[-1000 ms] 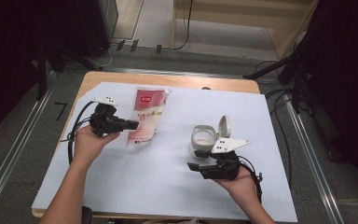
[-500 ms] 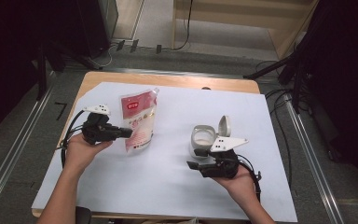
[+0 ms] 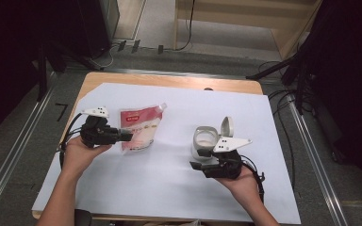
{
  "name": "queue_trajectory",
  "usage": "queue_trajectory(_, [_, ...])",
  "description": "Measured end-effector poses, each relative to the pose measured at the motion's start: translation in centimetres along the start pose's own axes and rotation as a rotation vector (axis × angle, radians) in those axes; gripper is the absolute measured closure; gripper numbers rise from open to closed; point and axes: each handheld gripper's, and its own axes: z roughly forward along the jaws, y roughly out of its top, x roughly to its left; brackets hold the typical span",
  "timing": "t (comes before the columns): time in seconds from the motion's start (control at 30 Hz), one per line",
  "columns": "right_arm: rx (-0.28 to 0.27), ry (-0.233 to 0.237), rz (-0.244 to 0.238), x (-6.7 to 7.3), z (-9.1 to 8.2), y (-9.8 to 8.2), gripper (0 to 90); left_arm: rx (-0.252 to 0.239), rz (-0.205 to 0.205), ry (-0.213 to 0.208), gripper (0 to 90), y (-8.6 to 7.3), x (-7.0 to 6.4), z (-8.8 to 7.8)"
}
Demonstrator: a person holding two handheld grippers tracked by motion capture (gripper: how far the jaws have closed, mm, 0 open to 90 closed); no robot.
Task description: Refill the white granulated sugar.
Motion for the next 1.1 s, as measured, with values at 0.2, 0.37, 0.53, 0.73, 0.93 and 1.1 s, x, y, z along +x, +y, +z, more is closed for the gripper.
queue_trajectory(0.2, [-0.005,-0.008,0.008,-0.3,-0.2,0.0,47.0,-0.021,-0.014,0.0,71.7,-0.1,0.1,-0.2])
queue_trajectory(0.37, [-0.004,-0.013,0.009,-0.4,-0.3,0.0,47.0,-0.019,-0.015,0.011,67.6,-0.3,0.2,-0.5])
queue_trajectory(0.53, [-0.012,-0.027,0.009,-0.5,-0.7,0.1,47.0,-0.015,-0.021,0.01,65.3,-0.3,0.2,-0.6])
queue_trajectory(0.73, [-0.016,-0.03,0.02,-0.9,-1.5,0.2,47.2,-0.025,-0.006,0.033,58.6,-0.6,-0.2,-1.3])
queue_trajectory(0.93, [-0.046,-0.034,0.061,-1.4,-2.9,0.1,50.6,-0.051,-0.024,0.054,57.4,-0.8,-0.3,-2.7])
queue_trajectory(1.1, [-0.056,-0.046,0.074,-1.8,-3.8,0.2,53.9,-0.051,-0.047,0.036,54.3,-1.2,0.1,-3.1])
